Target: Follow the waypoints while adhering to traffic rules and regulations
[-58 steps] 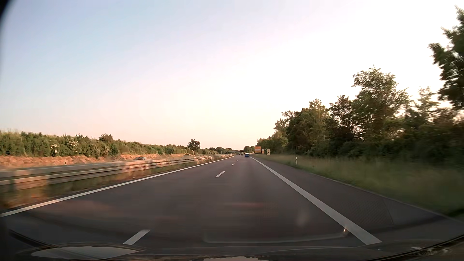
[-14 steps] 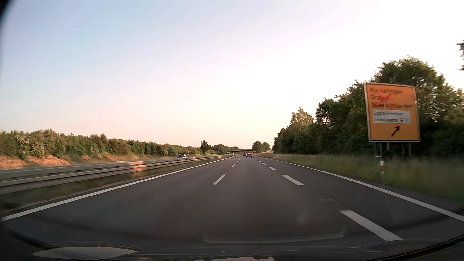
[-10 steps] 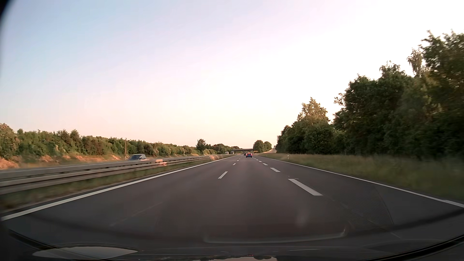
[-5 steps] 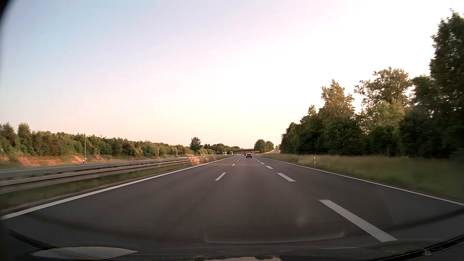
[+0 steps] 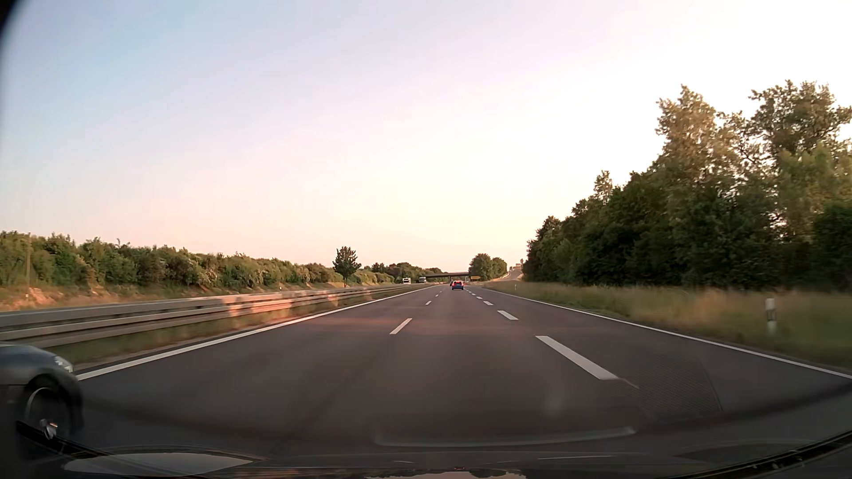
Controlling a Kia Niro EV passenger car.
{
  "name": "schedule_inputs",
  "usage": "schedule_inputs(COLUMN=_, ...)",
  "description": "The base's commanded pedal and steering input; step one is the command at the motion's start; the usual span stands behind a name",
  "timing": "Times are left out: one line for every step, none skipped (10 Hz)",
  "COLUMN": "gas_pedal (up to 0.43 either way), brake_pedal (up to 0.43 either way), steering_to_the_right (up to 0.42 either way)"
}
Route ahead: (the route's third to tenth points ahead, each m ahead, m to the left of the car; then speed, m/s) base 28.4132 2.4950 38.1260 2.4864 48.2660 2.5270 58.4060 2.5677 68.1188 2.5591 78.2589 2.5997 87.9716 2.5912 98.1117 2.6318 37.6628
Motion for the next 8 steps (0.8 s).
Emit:
schedule_inputs(gas_pedal=0.287, brake_pedal=0.018, steering_to_the_right=-0.003)
schedule_inputs(gas_pedal=0.299, brake_pedal=0.018, steering_to_the_right=-0.002)
schedule_inputs(gas_pedal=0.311, brake_pedal=0.018, steering_to_the_right=-0.003)
schedule_inputs(gas_pedal=0.311, brake_pedal=0.018, steering_to_the_right=-0.003)
schedule_inputs(gas_pedal=0.319, brake_pedal=0.018, steering_to_the_right=-0.002)
schedule_inputs(gas_pedal=0.319, brake_pedal=0.018, steering_to_the_right=-0.002)
schedule_inputs(gas_pedal=0.319, brake_pedal=0.018, steering_to_the_right=-0.001)
schedule_inputs(gas_pedal=0.319, brake_pedal=0.018, steering_to_the_right=-0.001)
